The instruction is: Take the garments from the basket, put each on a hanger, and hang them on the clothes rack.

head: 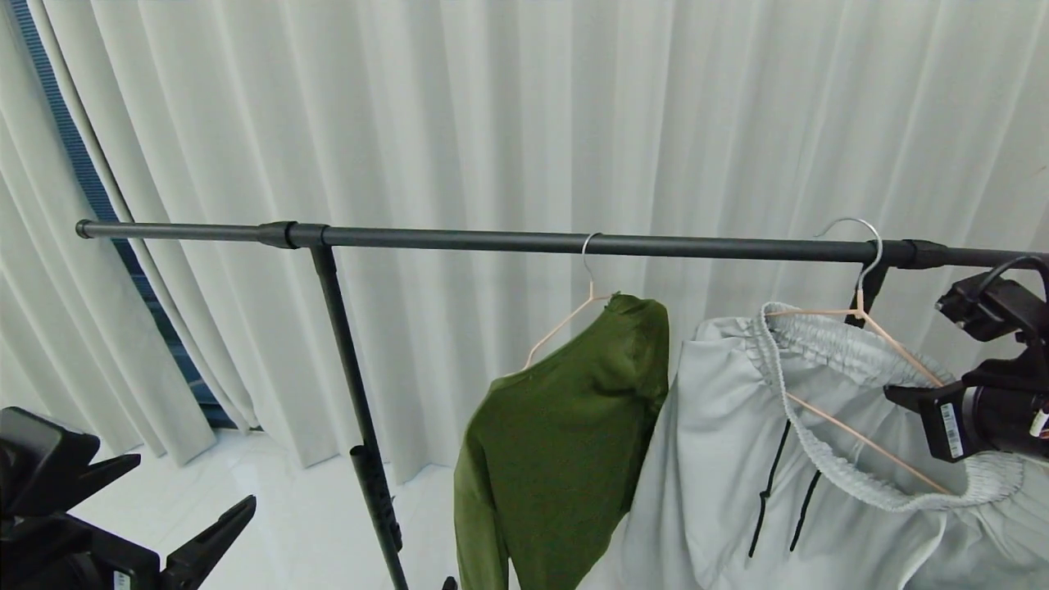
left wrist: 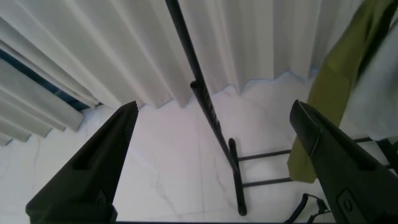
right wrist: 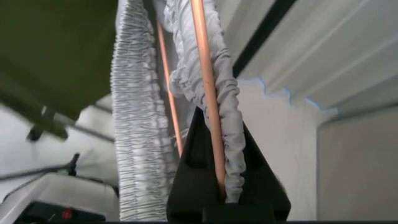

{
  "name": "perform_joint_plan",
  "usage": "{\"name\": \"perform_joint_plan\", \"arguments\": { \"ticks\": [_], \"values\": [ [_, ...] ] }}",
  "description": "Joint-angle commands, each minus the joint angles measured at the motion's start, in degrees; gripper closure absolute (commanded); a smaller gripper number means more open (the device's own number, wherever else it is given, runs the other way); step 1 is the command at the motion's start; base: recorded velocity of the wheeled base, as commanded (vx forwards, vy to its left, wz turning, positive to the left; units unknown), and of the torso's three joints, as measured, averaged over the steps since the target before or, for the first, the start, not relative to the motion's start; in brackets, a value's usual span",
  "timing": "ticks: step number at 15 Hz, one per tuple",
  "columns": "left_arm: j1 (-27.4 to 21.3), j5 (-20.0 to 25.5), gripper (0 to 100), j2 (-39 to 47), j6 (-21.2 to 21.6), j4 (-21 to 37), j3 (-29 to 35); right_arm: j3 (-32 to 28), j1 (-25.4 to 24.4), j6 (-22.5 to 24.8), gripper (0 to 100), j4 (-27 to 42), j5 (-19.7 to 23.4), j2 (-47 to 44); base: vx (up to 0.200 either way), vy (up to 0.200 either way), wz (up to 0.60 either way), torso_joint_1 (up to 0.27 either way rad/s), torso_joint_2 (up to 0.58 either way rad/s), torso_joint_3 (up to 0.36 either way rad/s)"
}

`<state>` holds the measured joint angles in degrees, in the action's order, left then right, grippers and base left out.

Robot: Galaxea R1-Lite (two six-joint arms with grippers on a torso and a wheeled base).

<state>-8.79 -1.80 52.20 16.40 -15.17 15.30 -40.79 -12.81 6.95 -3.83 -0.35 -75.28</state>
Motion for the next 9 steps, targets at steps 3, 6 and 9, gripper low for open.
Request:
{"name": "perform_joint_plan", "arguments": {
  "ticks": [3,6,9],
  "values": [
    [-1.7,0.0,0,0.1,0.0,0.0,-0.4,0.0,0.0,-0.8,100,-0.8,-0.1,-2.1,0.200,0.000,0.00,0.005,0.00,0.006],
    [-3.9,0.0,0,-0.4,0.0,0.0,-0.8,0.0,0.2,-0.9,100,-0.8,-0.1,-2.2,0.000,0.000,0.00,0.000,0.00,0.000],
    [-4.5,0.0,0,-0.4,0.0,0.0,-1.1,-0.2,0.9,-0.9,100,-2.2,-0.3,-4.4,0.000,0.000,0.00,0.000,0.00,0.000]
  ]
}}
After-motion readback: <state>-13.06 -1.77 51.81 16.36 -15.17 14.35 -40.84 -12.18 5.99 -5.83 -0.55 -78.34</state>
